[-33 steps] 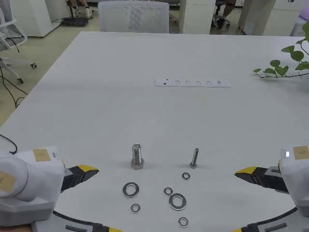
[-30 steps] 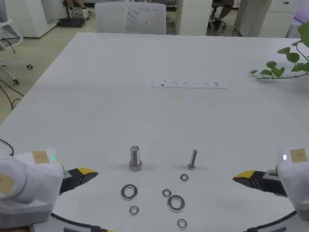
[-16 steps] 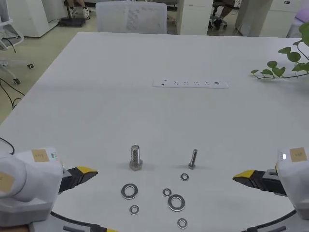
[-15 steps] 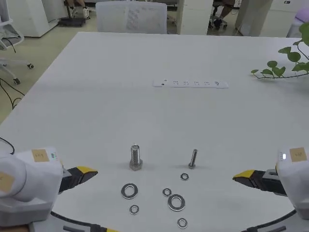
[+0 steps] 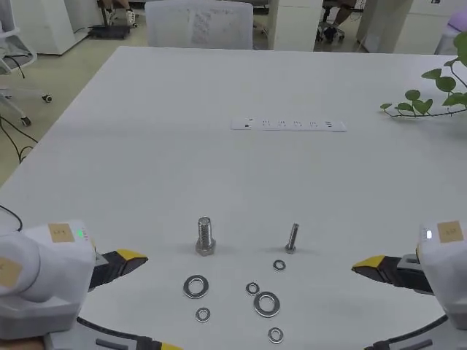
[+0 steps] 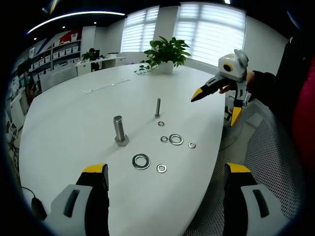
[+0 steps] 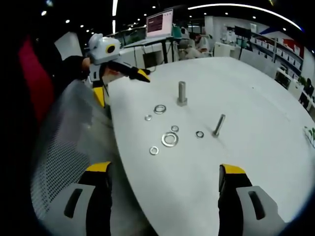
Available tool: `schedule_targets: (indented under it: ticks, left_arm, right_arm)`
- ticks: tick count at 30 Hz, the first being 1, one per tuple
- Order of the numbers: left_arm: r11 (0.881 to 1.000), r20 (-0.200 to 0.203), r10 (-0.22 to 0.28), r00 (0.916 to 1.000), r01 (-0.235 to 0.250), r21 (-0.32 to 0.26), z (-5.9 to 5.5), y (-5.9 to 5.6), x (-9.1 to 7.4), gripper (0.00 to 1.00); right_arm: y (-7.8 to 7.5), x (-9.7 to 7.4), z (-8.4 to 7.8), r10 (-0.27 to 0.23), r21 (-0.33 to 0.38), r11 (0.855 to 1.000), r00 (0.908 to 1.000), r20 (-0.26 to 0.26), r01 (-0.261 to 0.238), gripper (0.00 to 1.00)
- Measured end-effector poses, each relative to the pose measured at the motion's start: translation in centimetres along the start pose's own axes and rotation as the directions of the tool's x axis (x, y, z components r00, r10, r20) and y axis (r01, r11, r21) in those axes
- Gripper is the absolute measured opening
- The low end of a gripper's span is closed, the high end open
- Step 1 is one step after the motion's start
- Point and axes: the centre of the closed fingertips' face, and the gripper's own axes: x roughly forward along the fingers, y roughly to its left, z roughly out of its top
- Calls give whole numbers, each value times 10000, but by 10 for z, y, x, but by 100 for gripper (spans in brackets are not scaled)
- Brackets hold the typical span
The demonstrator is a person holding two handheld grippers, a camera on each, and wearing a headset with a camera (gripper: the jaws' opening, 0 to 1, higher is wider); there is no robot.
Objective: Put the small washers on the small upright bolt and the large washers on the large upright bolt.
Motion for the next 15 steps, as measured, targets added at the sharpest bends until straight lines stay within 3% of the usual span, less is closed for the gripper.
schedule_targets:
  ticks: [15]
  left_arm:
    - [10000,-42,-48,10000,48,-1,-1,-1,1,98]
  right_arm:
    - [1,0,-3,54,14,10000,9999,-110,-54,89]
